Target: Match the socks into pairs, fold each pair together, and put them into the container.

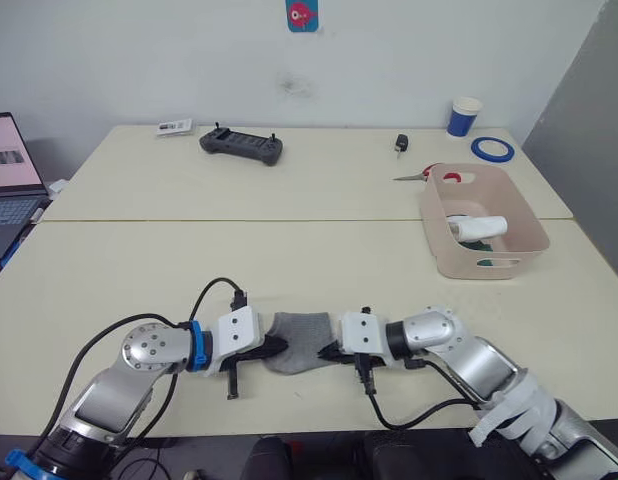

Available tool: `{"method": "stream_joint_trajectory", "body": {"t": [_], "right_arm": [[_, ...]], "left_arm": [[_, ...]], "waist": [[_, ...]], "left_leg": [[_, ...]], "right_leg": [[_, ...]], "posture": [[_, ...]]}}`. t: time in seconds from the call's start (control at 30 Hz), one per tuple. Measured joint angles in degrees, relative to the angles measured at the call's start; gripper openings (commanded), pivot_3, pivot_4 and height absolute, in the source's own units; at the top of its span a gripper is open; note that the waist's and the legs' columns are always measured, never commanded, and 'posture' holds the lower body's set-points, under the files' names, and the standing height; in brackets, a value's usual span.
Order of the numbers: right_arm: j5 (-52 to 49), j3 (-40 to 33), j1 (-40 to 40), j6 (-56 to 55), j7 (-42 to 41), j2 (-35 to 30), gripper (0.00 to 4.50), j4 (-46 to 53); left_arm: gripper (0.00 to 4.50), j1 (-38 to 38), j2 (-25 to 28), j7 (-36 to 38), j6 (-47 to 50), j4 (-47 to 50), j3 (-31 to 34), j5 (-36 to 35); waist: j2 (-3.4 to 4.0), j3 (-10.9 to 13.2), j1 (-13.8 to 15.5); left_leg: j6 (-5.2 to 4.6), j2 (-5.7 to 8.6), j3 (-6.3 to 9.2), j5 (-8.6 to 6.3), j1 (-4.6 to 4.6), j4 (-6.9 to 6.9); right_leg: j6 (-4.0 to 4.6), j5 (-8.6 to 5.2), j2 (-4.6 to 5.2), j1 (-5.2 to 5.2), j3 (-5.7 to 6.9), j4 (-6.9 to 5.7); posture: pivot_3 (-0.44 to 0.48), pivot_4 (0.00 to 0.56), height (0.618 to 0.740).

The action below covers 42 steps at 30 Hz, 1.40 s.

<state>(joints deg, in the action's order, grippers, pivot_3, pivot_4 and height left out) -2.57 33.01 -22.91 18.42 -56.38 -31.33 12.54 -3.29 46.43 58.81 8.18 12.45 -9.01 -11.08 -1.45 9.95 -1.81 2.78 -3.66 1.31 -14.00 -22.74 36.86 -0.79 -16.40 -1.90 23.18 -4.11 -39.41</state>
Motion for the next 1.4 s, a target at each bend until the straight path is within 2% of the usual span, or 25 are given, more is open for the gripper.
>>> {"method": "stream_joint_trajectory", "body": {"t": [0.13, 0.33, 0.6, 0.7, 0.87, 1.07, 1.4], "right_arm": [[-1.4, -3.0, 3.1, 3.6, 0.4, -1.3, 0.02, 3.4], [-5.8, -8.9, 5.5, 13.2, 1.8, -1.8, 0.02, 10.3], [-12.3, -13.9, 6.6, 25.8, 4.7, -1.4, 0.02, 13.7], [-16.7, -15.7, 5.8, 33.5, 5.9, 0.3, 0.59, 14.8], [-23.6, -18.5, 0.0, 48.6, 11.0, 6.0, 2.30, 15.0], [-25.7, -20.0, -2.5, 58.6, 17.1, 10.2, 4.35, 10.9], [-26.8, -22.6, -6.0, 65.9, 23.7, 19.6, 4.43, 5.0]], "left_arm": [[0.00, 1.6, -1.8, -1.0, 0.5, -0.1, 2.7, -2.3], [0.00, 0.6, -1.7, -1.5, 11.2, 6.7, 8.9, -12.5], [0.00, 2.1, -0.8, -0.4, 8.5, 1.4, 3.9, -6.4], [0.00, 1.8, -0.8, -0.2, 5.9, 0.1, 3.5, -5.2], [0.00, 1.7, -0.8, 0.0, 2.3, -1.5, 2.9, -3.7], [0.00, 3.2, -1.2, -0.9, 1.3, -0.9, 3.1, -3.6], [0.00, 5.2, -1.6, -2.7, 1.6, 0.7, 4.1, -3.6]], "waist": [[-0.01, 0.0, 0.0], [-0.04, 0.1, 0.0], [-0.05, 0.1, -0.2], [-0.03, 0.1, -0.1], [0.00, 0.0, -0.2], [0.01, 0.0, -0.2], [0.10, -0.1, -1.1]], "left_leg": [[0.01, -0.01, 0.02, 0.00, -0.01, 0.01], [0.01, 0.00, 0.03, 0.01, -0.06, 0.02], [0.01, -0.02, 0.06, 0.00, -0.06, -0.02], [0.01, -0.02, 0.05, 0.00, -0.04, -0.03], [0.01, 0.00, 0.02, 0.01, 0.03, -0.01], [0.00, -0.01, 0.01, 0.00, -0.03, -0.05], [0.00, -0.01, 0.02, 0.00, 0.05, -0.10]], "right_leg": [[0.00, 0.00, -0.01, 0.05, 0.01, -0.14], [-0.01, 0.00, -0.01, 0.06, 0.01, -0.09], [0.02, -0.02, -0.04, 0.07, 0.04, -0.04], [0.03, -0.02, -0.03, 0.07, 0.02, -0.08], [0.03, 0.00, -0.02, 0.04, -0.02, -0.17], [0.05, -0.03, -0.01, 0.06, -0.01, -0.09], [0.05, -0.03, -0.02, 0.04, -0.02, -0.13]], "posture": [[0.000, 0.150, 0.740], [0.000, 0.150, 0.740], [0.000, 0.150, 0.740], [0.000, 0.150, 0.740], [0.000, 0.150, 0.740], [0.000, 0.150, 0.740], [0.000, 0.150, 0.740]]}}
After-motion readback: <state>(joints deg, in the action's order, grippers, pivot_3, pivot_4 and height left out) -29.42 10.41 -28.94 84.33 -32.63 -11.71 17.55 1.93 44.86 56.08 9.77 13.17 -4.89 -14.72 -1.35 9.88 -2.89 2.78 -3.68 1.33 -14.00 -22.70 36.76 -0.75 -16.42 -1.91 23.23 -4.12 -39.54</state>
